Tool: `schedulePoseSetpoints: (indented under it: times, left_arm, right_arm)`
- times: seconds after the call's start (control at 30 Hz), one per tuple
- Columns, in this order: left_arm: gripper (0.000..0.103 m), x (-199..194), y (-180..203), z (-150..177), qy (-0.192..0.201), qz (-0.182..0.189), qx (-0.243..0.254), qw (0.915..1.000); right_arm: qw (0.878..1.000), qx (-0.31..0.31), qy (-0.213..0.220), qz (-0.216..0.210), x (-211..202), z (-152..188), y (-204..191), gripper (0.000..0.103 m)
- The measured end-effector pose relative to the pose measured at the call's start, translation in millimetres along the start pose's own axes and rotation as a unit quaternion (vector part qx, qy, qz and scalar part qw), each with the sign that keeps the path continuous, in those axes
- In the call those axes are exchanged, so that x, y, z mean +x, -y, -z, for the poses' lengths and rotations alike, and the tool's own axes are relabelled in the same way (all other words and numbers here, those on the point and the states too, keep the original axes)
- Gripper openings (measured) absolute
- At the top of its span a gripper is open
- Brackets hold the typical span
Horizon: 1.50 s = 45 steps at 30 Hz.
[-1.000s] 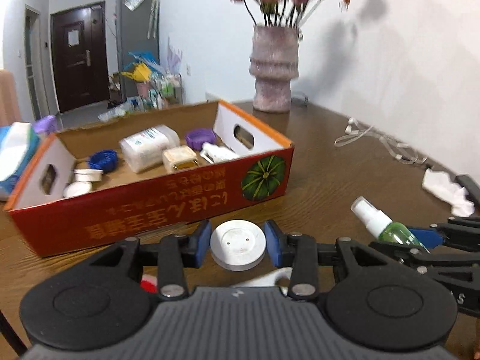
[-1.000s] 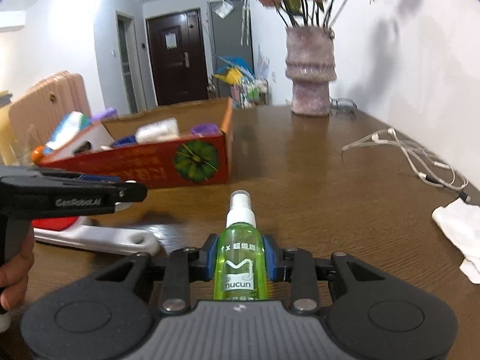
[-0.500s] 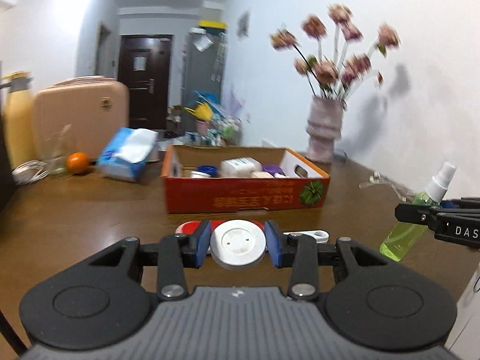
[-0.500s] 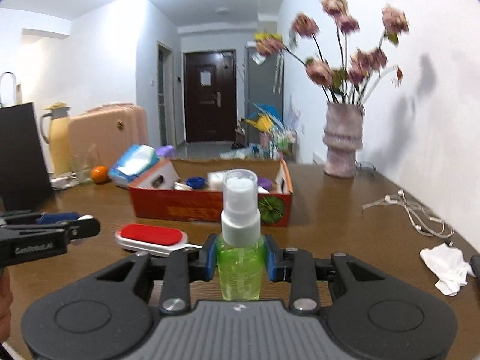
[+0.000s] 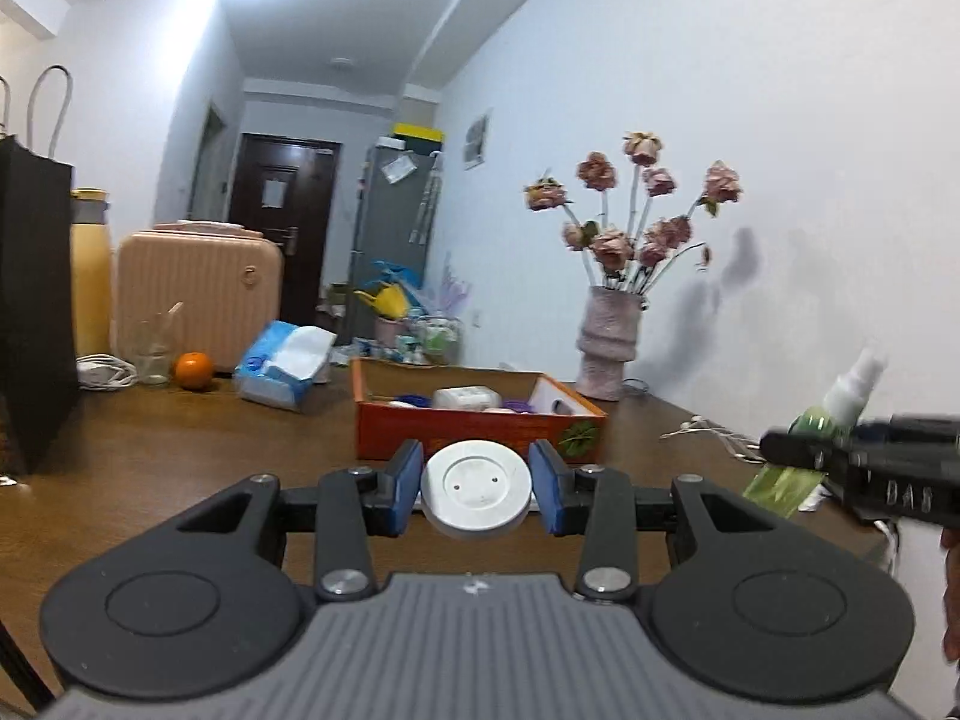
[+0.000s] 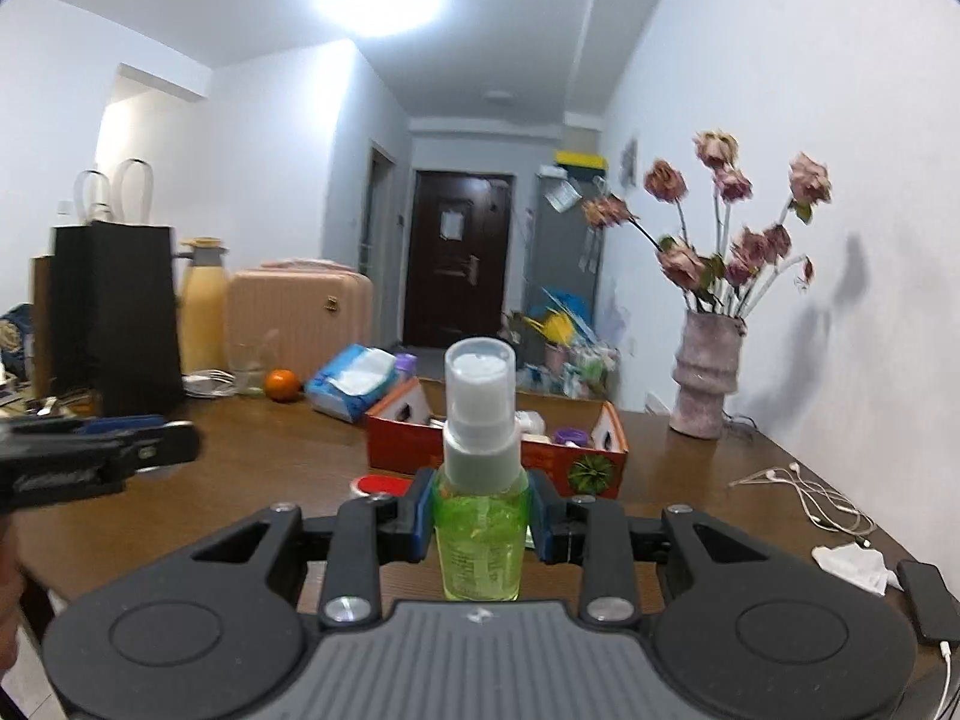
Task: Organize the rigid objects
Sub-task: 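Lift the white lid and green spray bottle and carry them toward the box, then lower the white lid and green spray bottle into the box and open both tools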
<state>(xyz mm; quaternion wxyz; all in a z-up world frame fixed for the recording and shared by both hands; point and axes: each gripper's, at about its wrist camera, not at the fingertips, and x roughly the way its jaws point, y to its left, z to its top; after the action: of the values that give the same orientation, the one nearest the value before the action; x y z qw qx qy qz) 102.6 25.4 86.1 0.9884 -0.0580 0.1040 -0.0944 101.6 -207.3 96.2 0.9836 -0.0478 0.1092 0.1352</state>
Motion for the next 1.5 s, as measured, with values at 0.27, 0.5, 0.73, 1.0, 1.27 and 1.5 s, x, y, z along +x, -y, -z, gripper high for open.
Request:
schedulePoseSetpoints:
  times: [0.27, 0.5, 0.73, 1.0, 1.27, 1.5]
  left_arm:
    - [0.040, 4, 7, 6, -0.002, 0.007, 0.010, 0.9999]
    - [0.040, 39, -4, 2, -0.021, 0.004, 0.009, 0.9997]
    - [0.040, 107, -12, -26, -0.036, 0.005, 0.029, 0.9989]
    - [0.040, 216, -34, -70, -0.069, 0.009, 0.029, 0.9972]
    - [0.040, 334, -76, -74, -0.132, 0.004, -0.006, 0.9912]
    - [0.040, 396, -92, -47, -0.162, -0.003, 0.011, 0.9868]
  right_arm:
    - [1.000, 0.011, -0.025, 0.011, 15, 15, 1, 0.030]
    - [0.999, 0.026, -0.034, 0.004, 42, 17, 16, 0.030]
    - [0.999, 0.004, -0.038, -0.001, 95, -14, 48, 0.030]
    - [0.996, -0.052, -0.069, -0.037, 194, -83, 89, 0.030]
    - [0.978, -0.096, -0.164, -0.084, 336, -113, 105, 0.030]
    - [0.959, -0.117, -0.230, -0.115, 439, -97, 99, 0.030]
